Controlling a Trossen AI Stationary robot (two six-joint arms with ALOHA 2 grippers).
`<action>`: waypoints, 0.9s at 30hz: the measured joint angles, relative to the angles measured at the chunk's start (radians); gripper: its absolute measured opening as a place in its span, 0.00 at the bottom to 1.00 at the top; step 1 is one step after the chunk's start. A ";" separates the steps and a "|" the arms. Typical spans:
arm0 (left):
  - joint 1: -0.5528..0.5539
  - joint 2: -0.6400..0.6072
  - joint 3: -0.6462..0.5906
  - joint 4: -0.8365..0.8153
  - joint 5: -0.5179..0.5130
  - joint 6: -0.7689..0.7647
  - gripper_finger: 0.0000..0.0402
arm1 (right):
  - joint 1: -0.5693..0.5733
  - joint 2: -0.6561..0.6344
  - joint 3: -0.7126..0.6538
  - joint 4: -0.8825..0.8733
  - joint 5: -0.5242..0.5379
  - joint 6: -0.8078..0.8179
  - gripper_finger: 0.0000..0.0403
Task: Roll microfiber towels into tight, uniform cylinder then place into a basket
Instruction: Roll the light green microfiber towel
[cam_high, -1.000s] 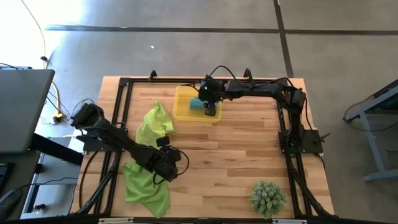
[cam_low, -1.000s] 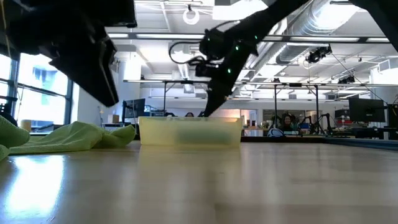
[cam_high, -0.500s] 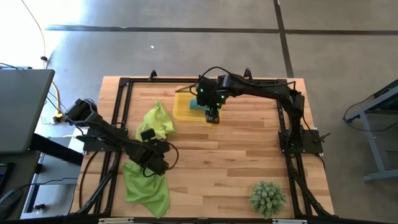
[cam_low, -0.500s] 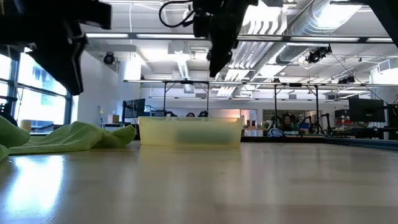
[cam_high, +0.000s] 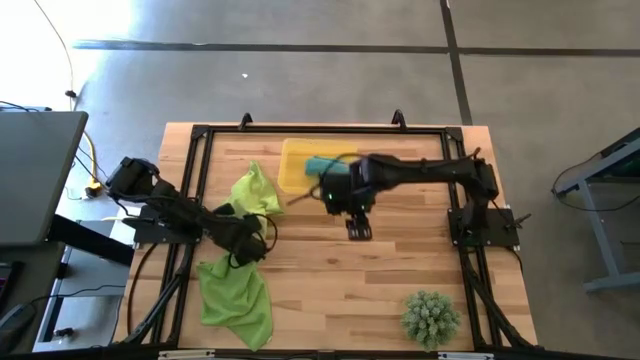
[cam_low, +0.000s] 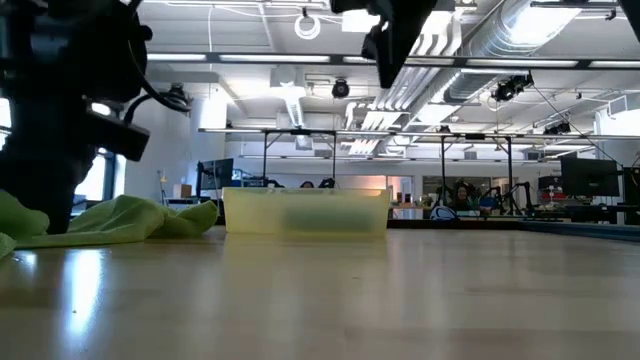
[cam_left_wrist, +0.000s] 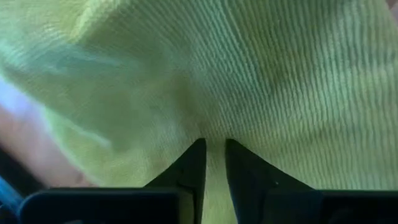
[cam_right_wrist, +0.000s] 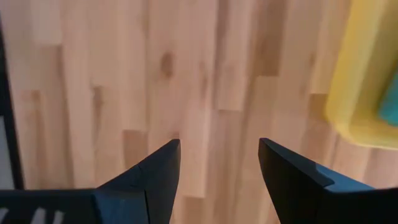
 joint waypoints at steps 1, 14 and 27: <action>0.003 -0.002 -0.011 0.021 -0.001 0.001 0.11 | 0.023 -0.003 0.000 -0.011 0.005 0.014 0.52; -0.040 -0.001 -0.024 0.333 -0.084 0.058 0.05 | 0.312 -0.014 0.000 -0.070 0.157 0.180 0.52; -0.090 0.128 -0.027 1.002 0.115 0.231 0.05 | 0.483 -0.014 0.000 -0.063 0.592 0.445 0.52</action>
